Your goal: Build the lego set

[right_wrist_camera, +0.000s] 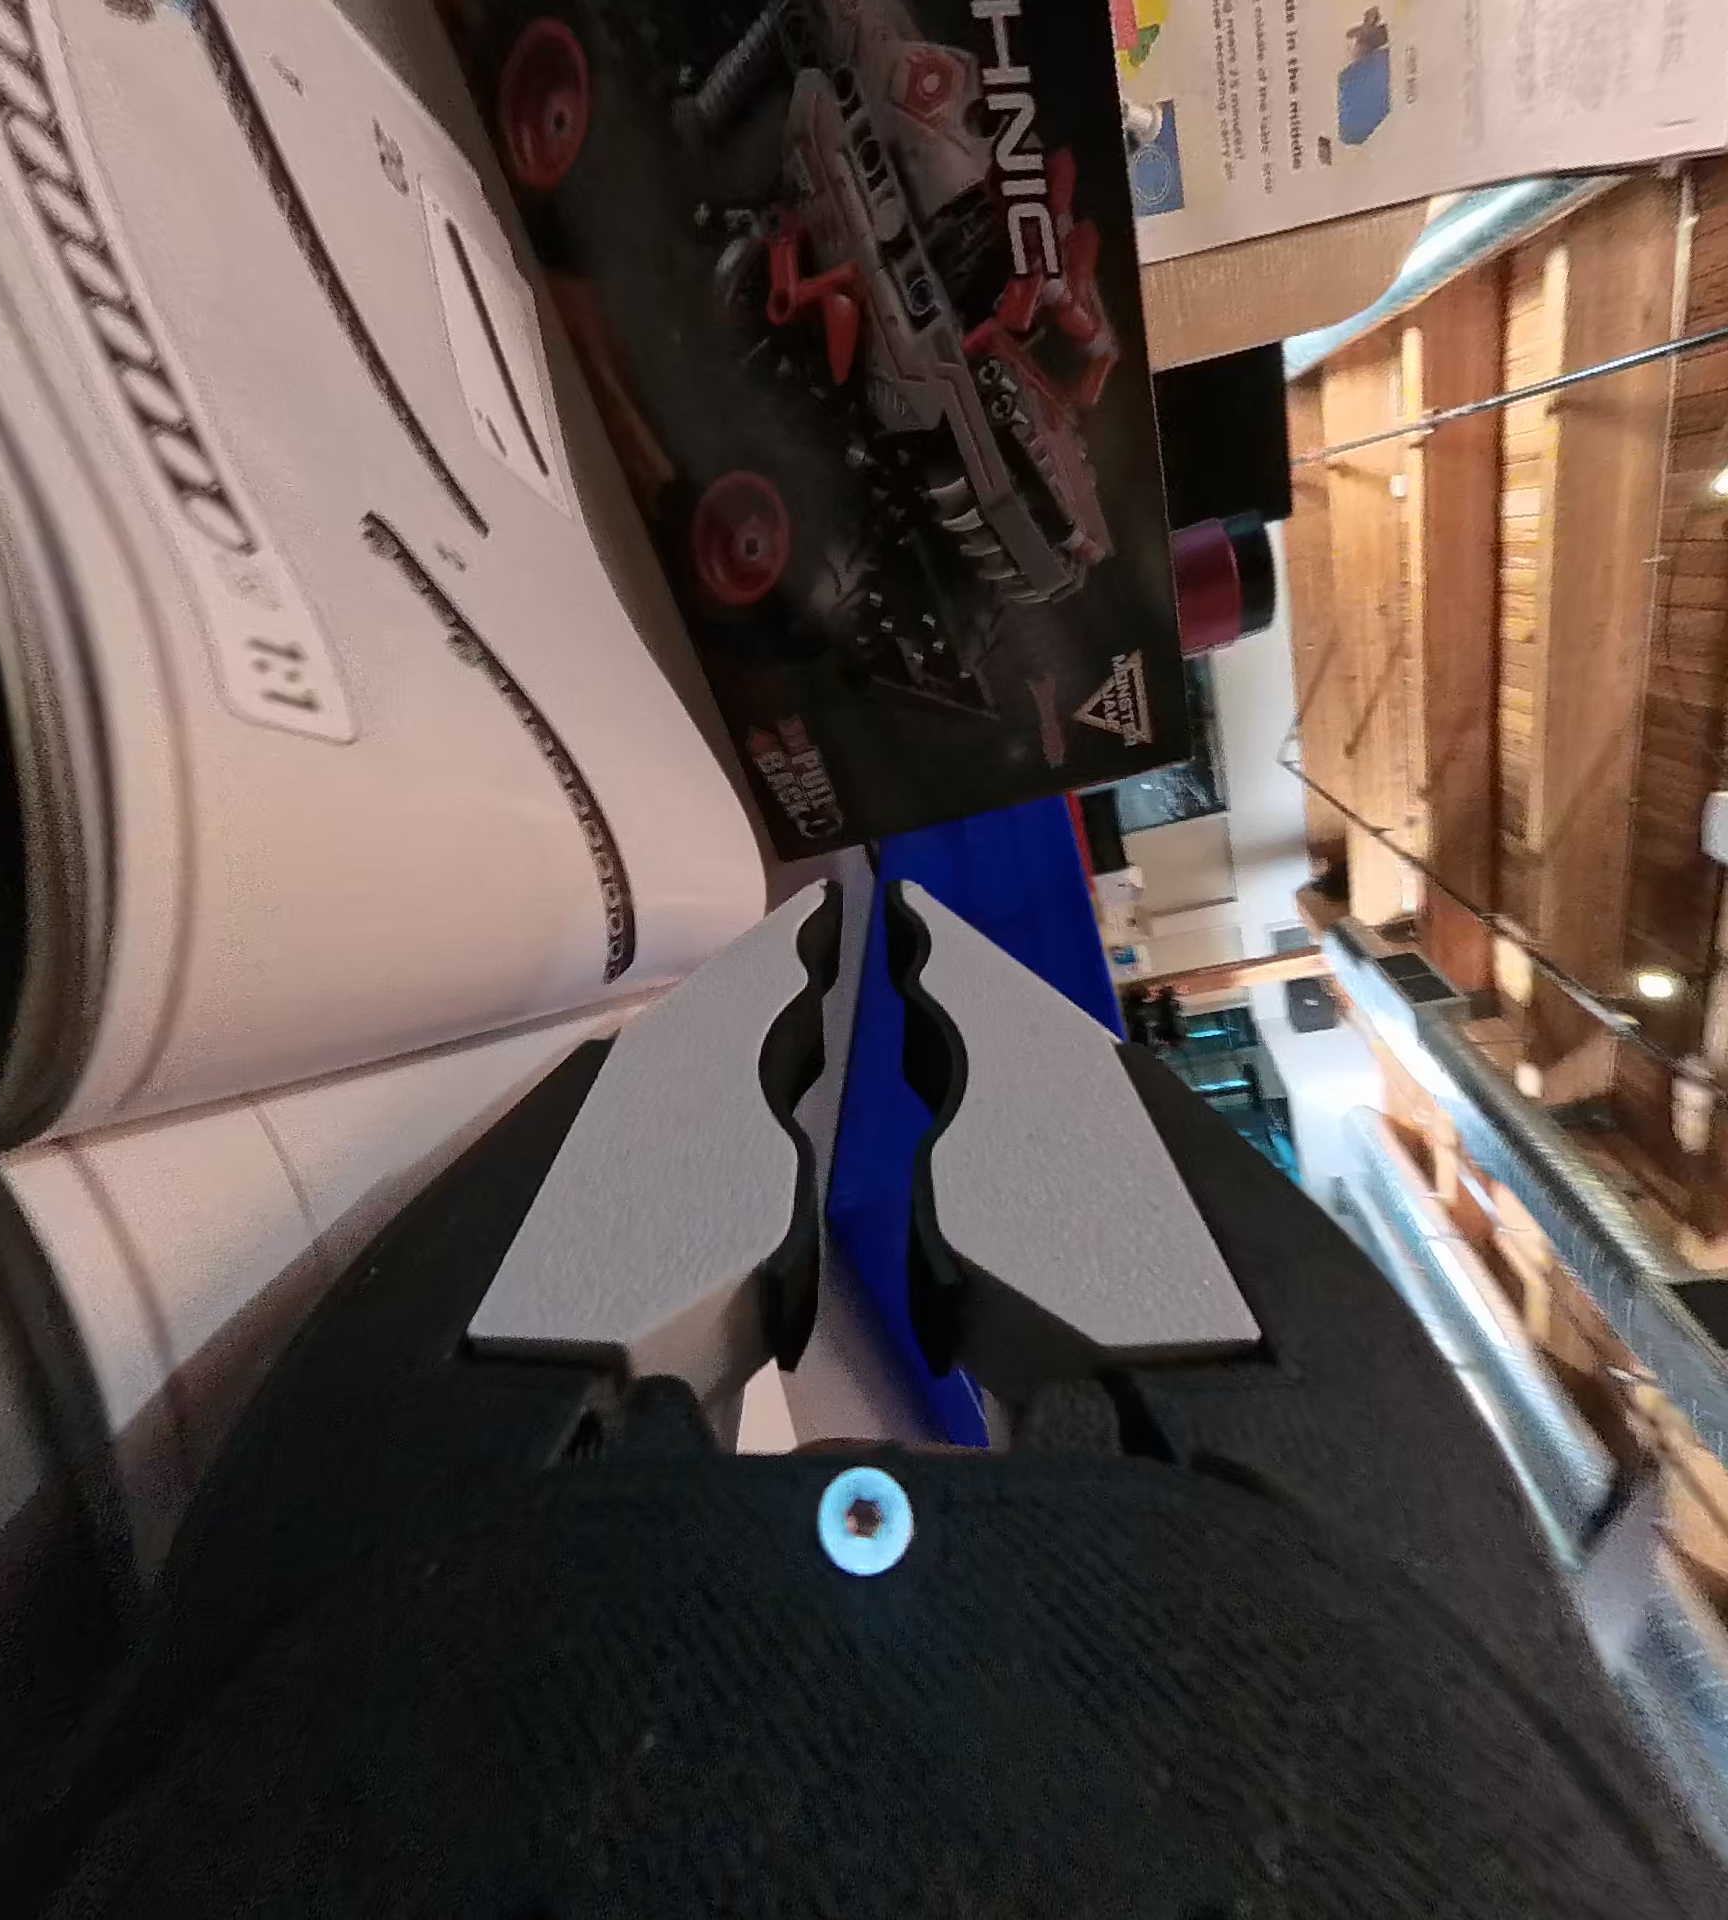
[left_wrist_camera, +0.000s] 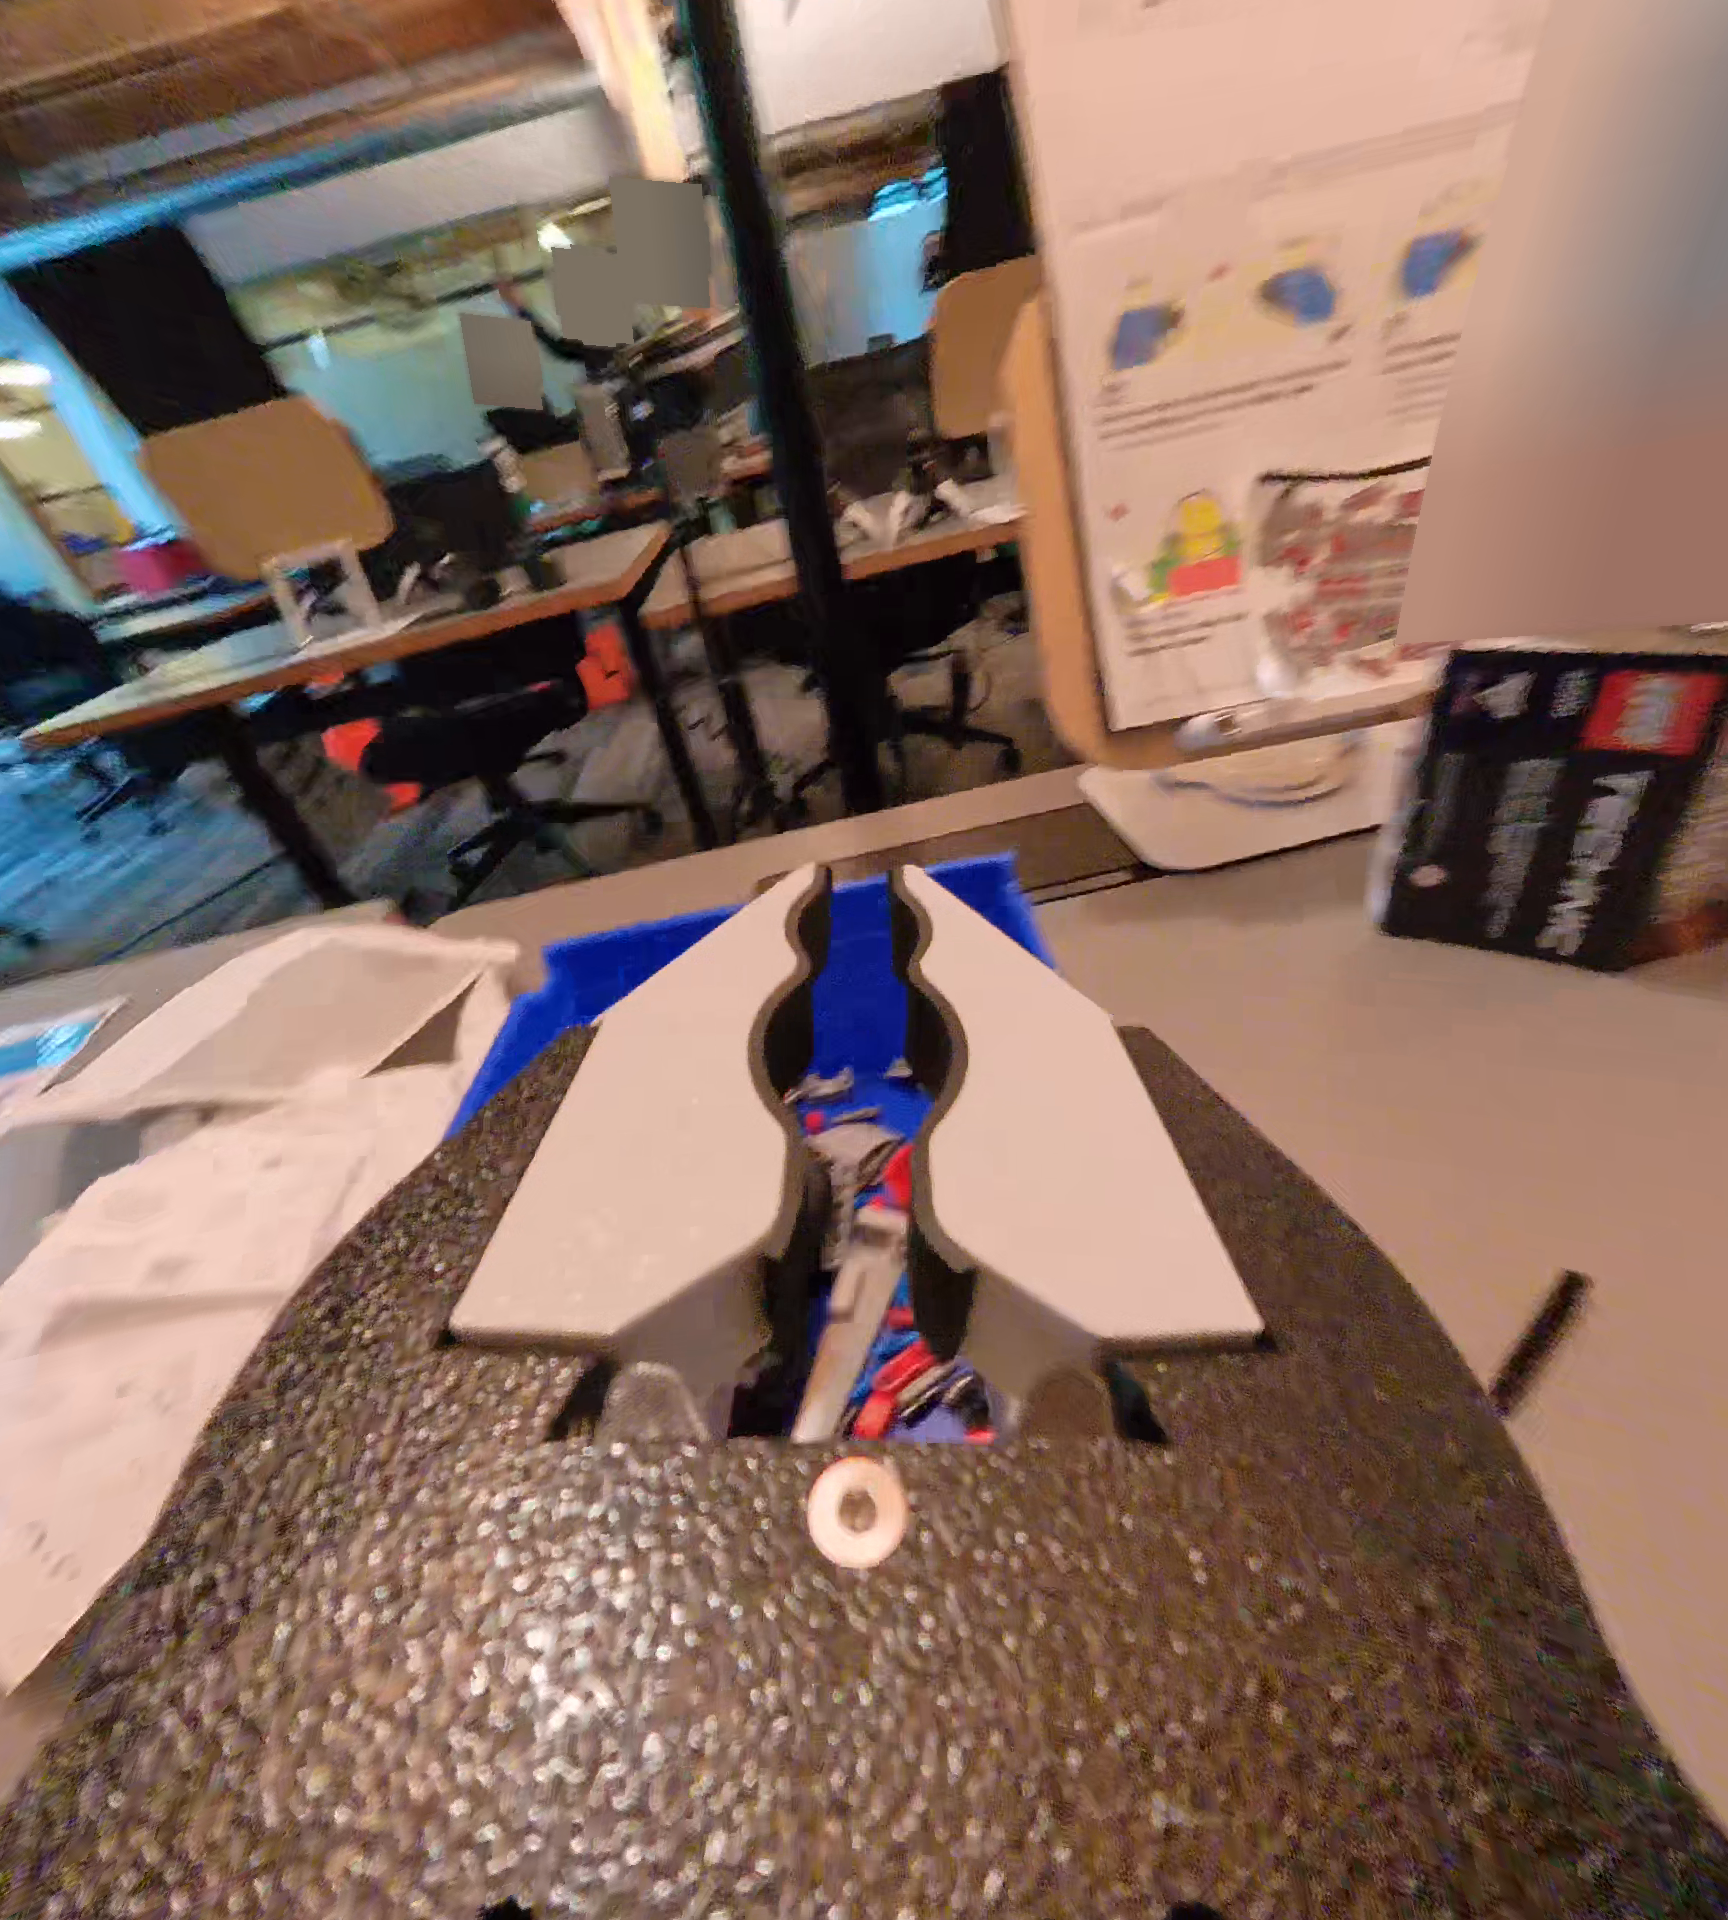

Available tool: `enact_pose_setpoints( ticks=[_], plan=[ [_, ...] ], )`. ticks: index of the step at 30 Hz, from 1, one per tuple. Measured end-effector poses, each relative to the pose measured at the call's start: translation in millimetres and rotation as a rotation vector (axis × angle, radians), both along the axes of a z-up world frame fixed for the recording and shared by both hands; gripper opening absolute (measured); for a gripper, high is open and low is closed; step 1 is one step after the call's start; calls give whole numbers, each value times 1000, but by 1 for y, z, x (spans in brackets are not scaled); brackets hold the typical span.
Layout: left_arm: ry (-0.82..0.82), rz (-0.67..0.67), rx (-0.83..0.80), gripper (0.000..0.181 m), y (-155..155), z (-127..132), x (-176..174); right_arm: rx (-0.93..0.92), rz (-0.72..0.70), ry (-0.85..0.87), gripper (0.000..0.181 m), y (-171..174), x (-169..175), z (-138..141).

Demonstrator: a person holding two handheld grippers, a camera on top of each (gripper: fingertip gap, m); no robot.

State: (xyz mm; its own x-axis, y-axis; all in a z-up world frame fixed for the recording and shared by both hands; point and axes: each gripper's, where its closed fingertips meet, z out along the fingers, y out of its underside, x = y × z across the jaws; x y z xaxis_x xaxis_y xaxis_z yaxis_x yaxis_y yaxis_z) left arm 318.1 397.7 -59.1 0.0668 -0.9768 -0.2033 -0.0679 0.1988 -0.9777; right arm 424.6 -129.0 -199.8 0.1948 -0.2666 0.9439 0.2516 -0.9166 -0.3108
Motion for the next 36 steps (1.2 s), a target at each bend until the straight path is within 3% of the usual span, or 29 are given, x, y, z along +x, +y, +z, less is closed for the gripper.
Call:
enact_pose_setpoints(
  ticks=[1, 3, 6, 11, 14, 18, 23, 29, 36],
  plan=[
    [-20, -87, 13, 6, -28, 8, 1, 24, 18, 59, 8, 1, 3, -2],
    [-6, -235, 32, 5, -81, 13, 7, 71, 68, 235, 10, 5, 6, -17],
    [111, -342, 49, 9, -135, -10, 28, 119, 204, 350, 8, 24, 3, -20],
    [201, -389, 33, 13, -190, -57, 63, 98, 269, 560, 0, 39, -6, -43],
    [216, -339, 68, 12, -195, -80, 72, 48, 285, 555, 0, 37, -13, -50],
    [178, -273, 96, 8, -187, -92, 78, 32, 311, 533, 0, 39, -18, -51],
    [164, -257, 109, 7, -183, -99, 78, 75, 329, 491, 0, 40, -20, -47],
    [199, -316, -20, 8, -188, -106, 75, 123, 333, 487, 0, 40, -20, -45],
    [197, -309, -48, 8, -179, -105, 73, 118, 329, 475, 0, 40, -20, -45]
  ],
)
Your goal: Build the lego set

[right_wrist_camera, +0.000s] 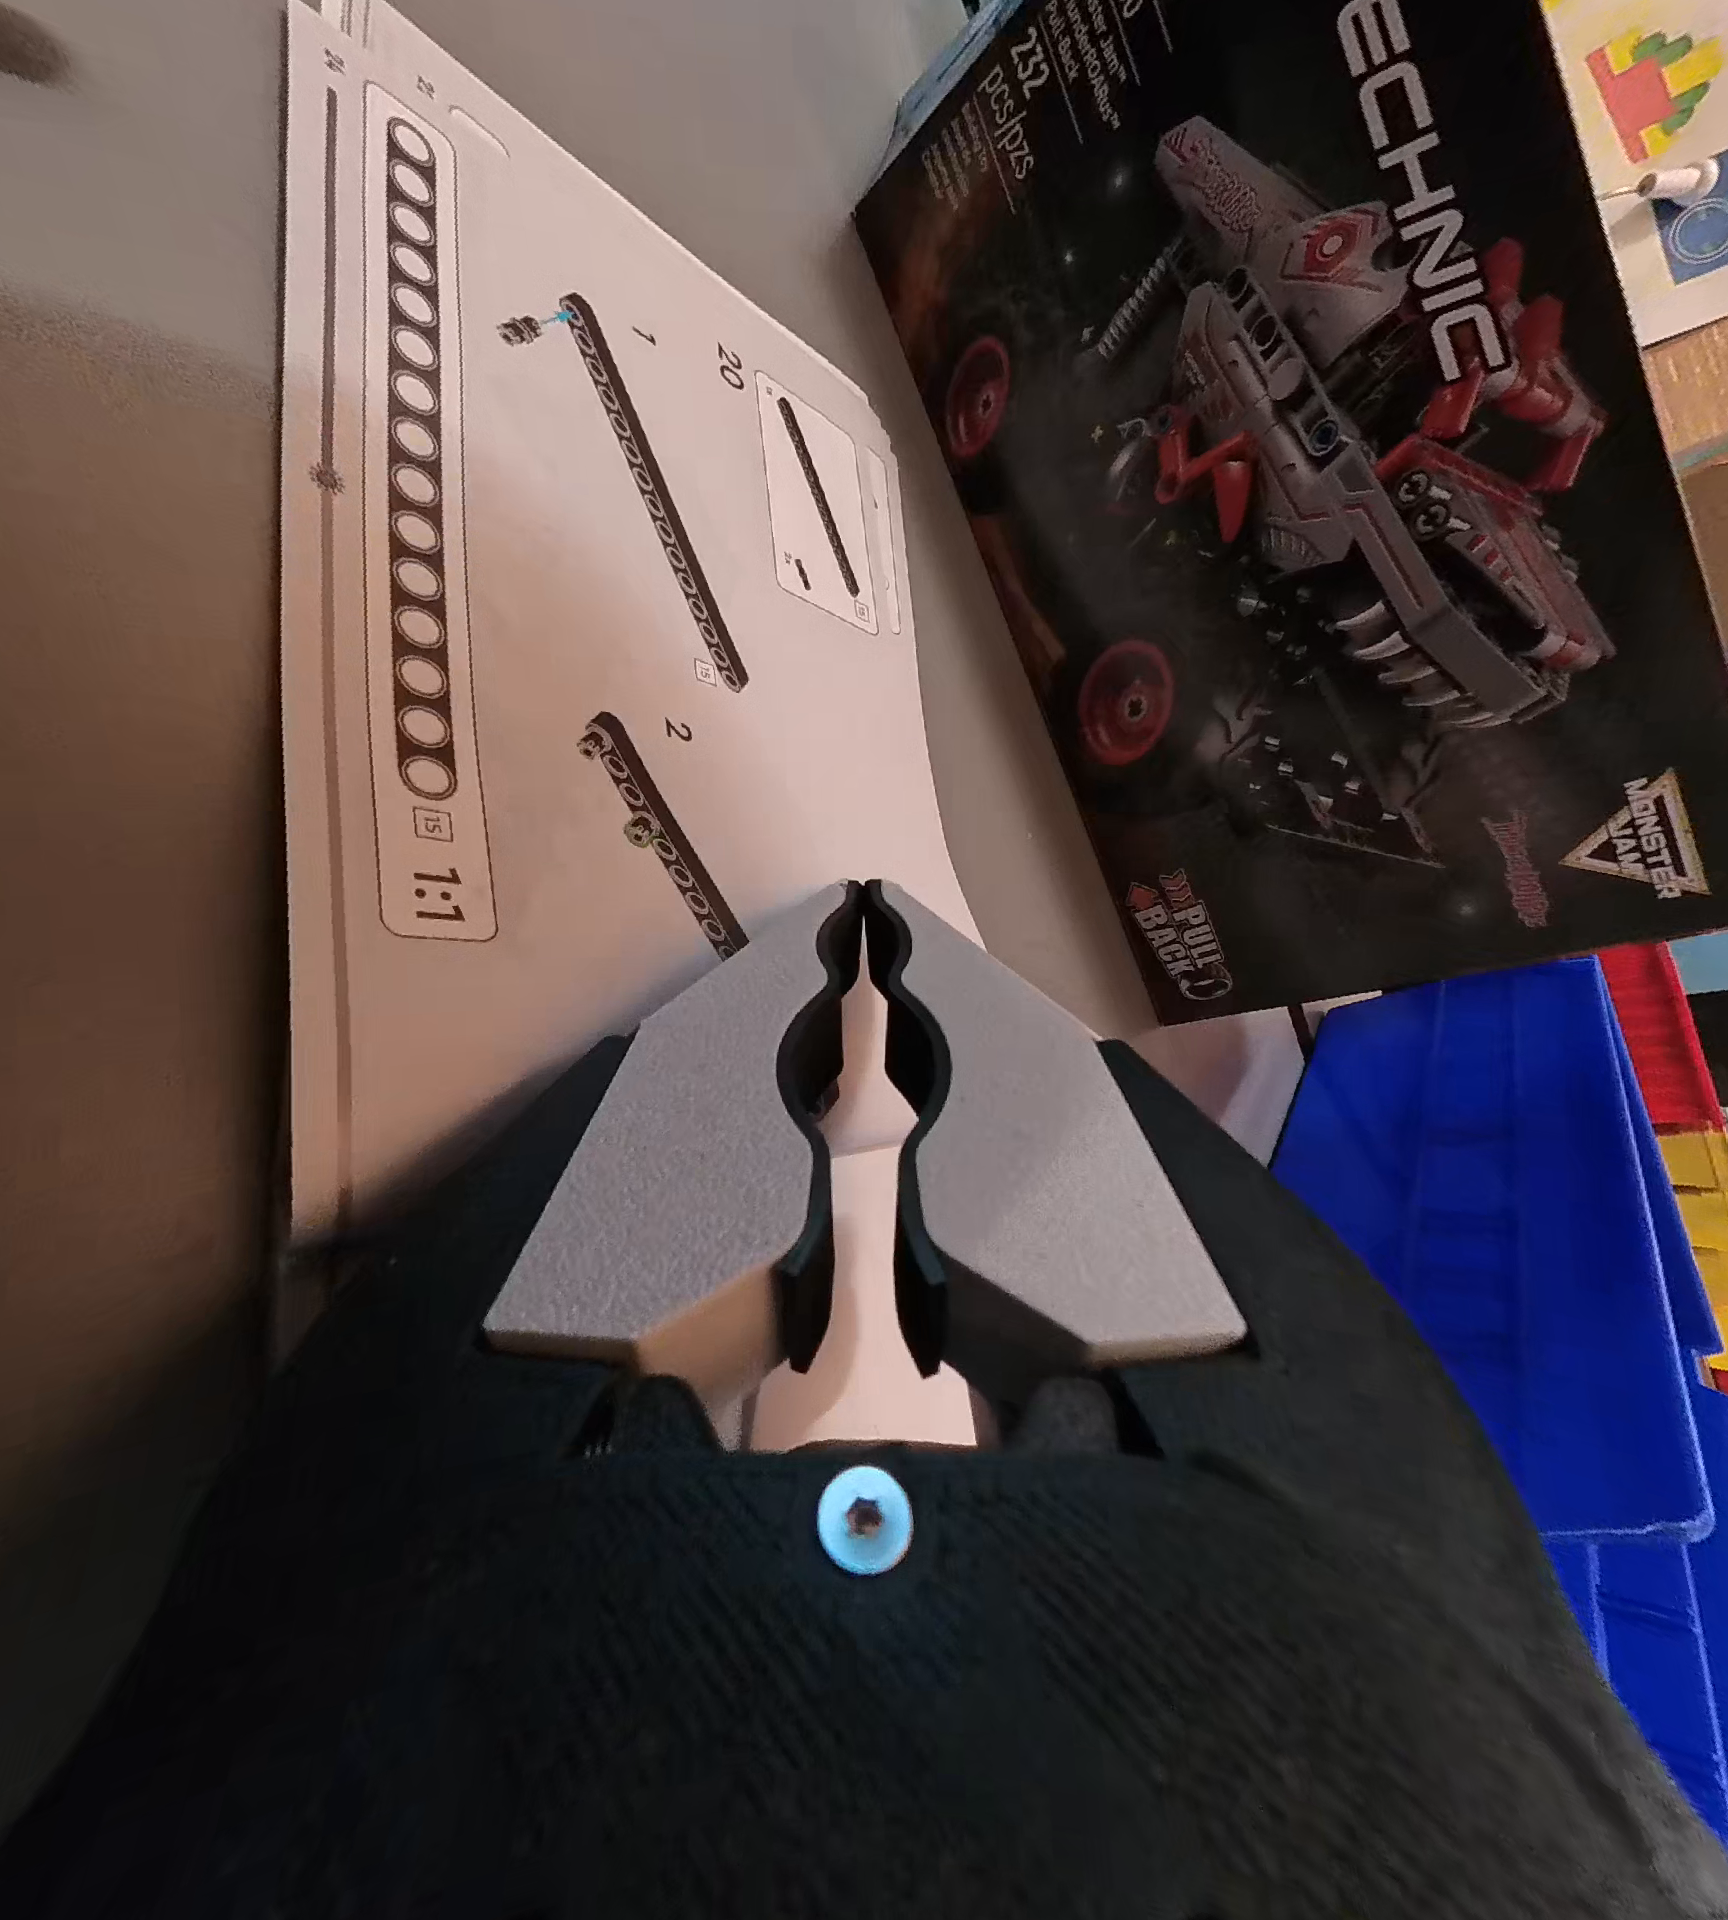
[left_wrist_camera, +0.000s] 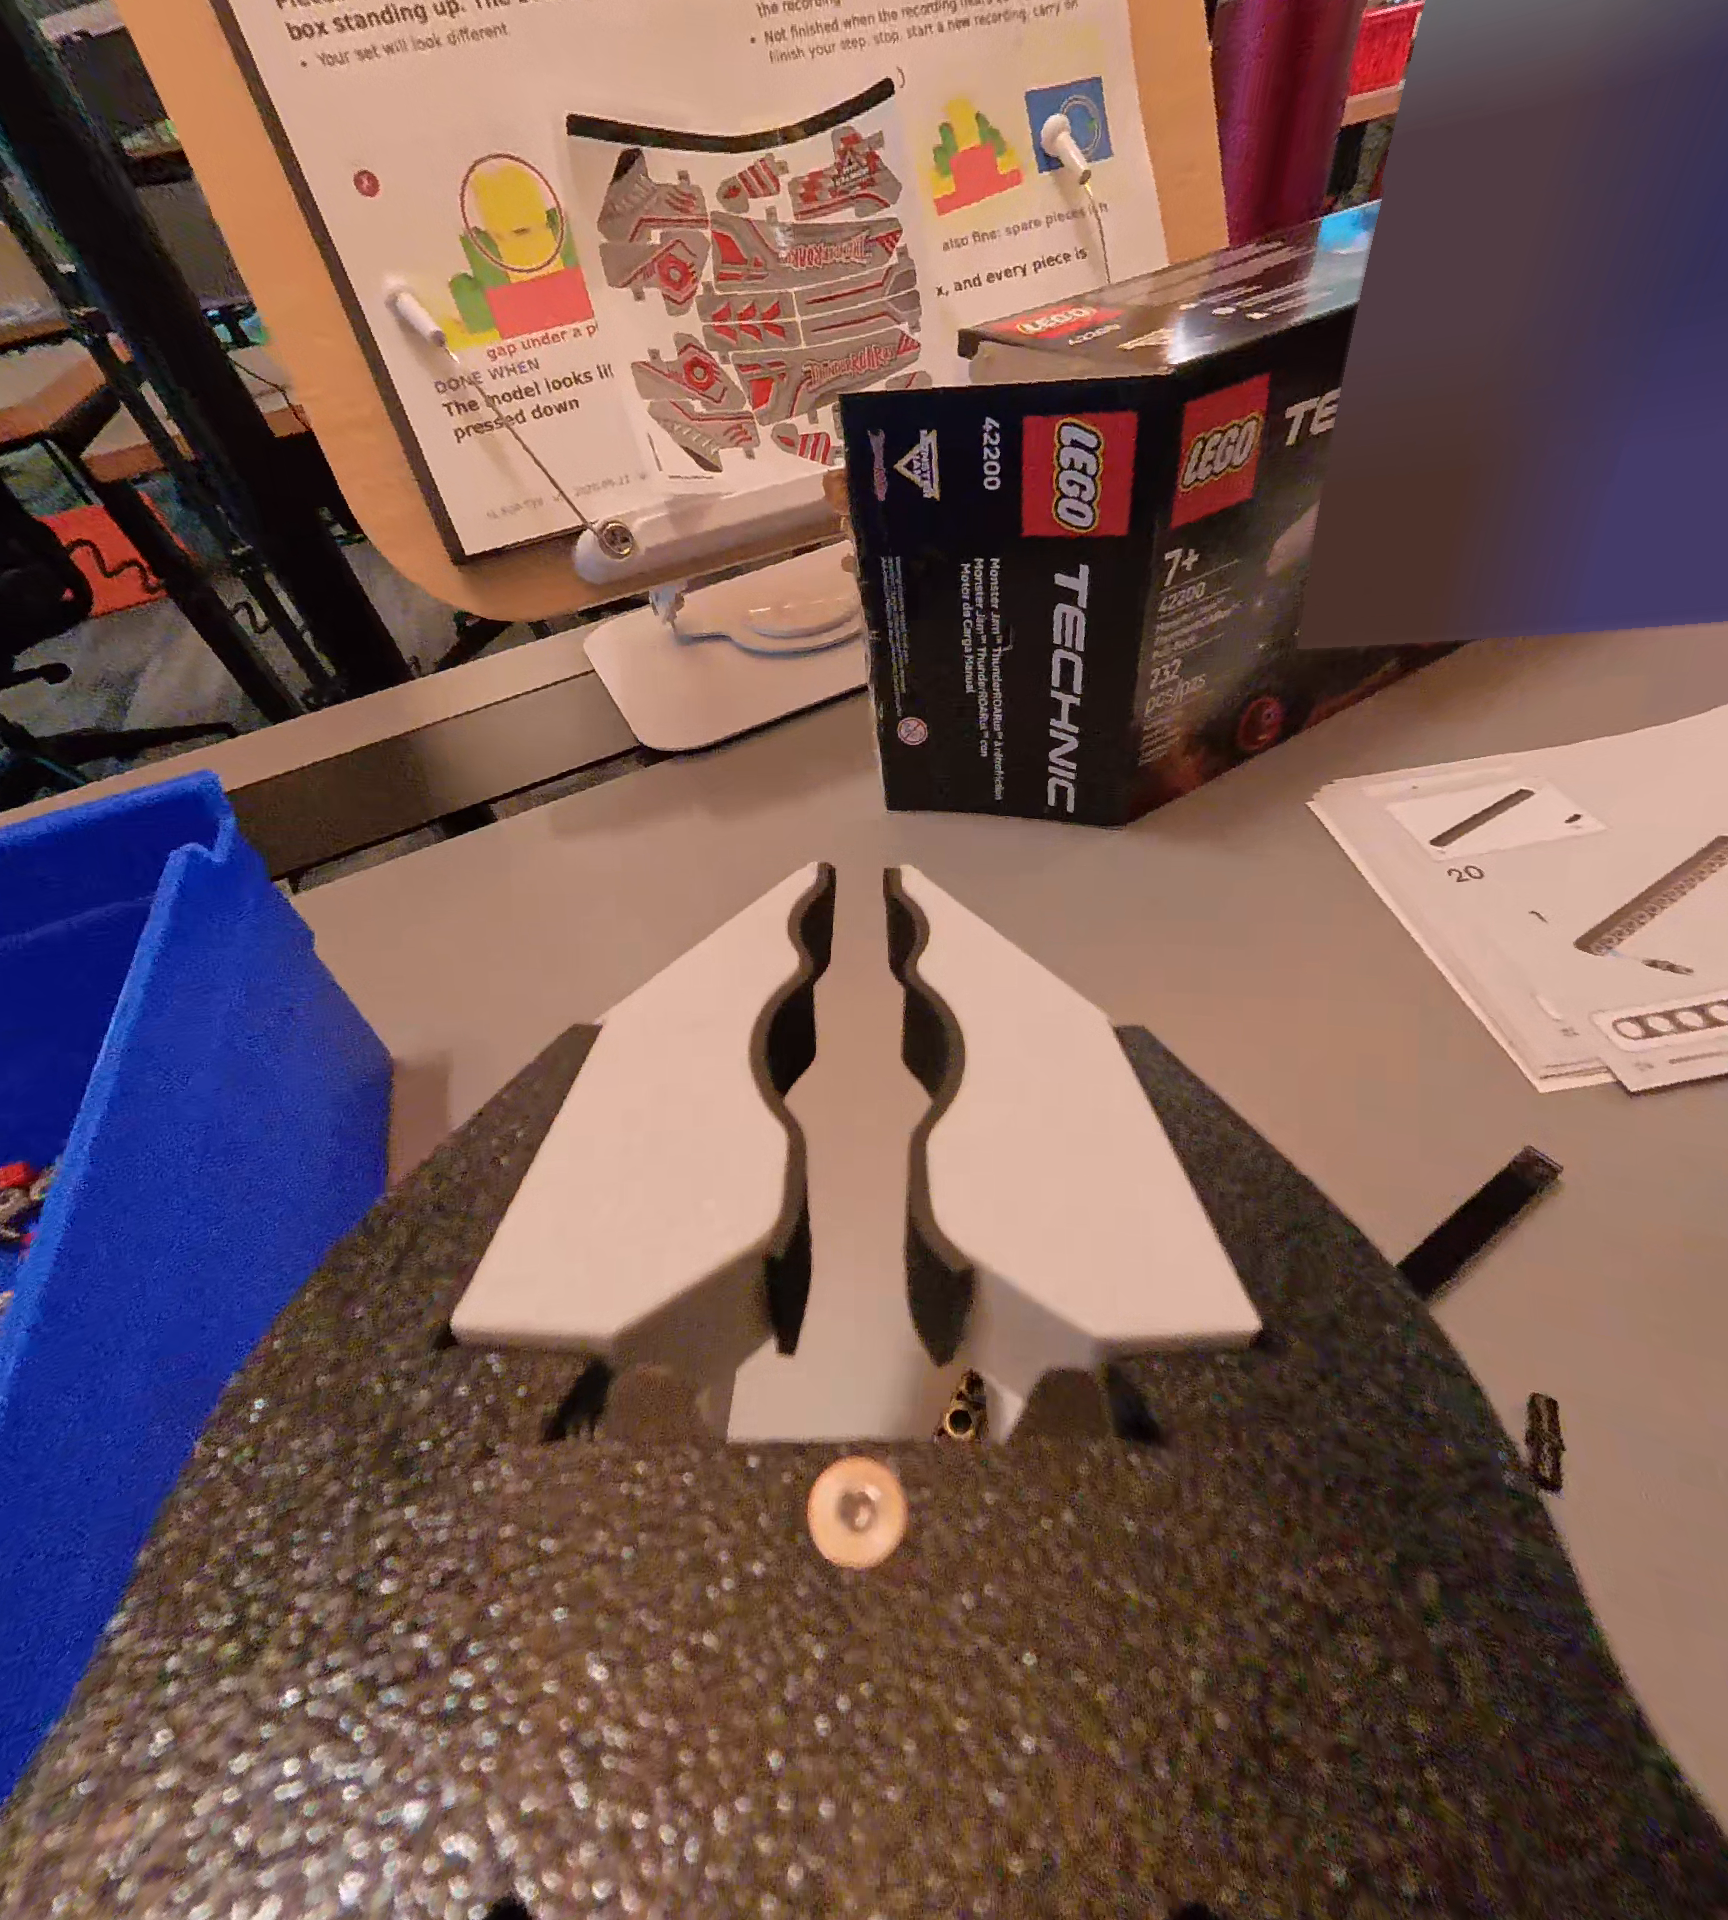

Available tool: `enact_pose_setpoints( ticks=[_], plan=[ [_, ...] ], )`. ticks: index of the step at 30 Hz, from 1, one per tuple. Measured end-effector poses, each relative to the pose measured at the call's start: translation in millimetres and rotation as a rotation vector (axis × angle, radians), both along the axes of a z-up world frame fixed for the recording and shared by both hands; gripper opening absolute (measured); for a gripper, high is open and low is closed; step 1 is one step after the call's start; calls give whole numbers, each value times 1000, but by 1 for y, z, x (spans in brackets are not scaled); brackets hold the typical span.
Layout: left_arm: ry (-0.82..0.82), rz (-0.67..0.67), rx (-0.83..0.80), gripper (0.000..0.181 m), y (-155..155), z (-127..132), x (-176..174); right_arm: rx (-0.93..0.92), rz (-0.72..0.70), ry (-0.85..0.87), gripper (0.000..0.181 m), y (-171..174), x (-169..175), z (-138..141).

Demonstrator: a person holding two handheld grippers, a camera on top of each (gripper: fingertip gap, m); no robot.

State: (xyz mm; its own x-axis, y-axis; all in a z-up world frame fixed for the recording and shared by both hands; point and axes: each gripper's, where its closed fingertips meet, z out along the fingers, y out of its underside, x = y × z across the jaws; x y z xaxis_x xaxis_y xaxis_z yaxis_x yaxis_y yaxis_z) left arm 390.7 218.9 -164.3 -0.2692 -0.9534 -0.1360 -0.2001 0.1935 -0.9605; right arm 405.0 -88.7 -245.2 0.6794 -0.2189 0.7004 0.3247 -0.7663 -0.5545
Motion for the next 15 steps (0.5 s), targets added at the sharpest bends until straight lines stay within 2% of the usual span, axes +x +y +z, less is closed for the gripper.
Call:
enact_pose_setpoints(
  ticks=[15],
  plan=[
    [34, 31, -56, 8, 13, -7, 4, -5, 7, -25, 0, 0, 0, 1]
  ],
)
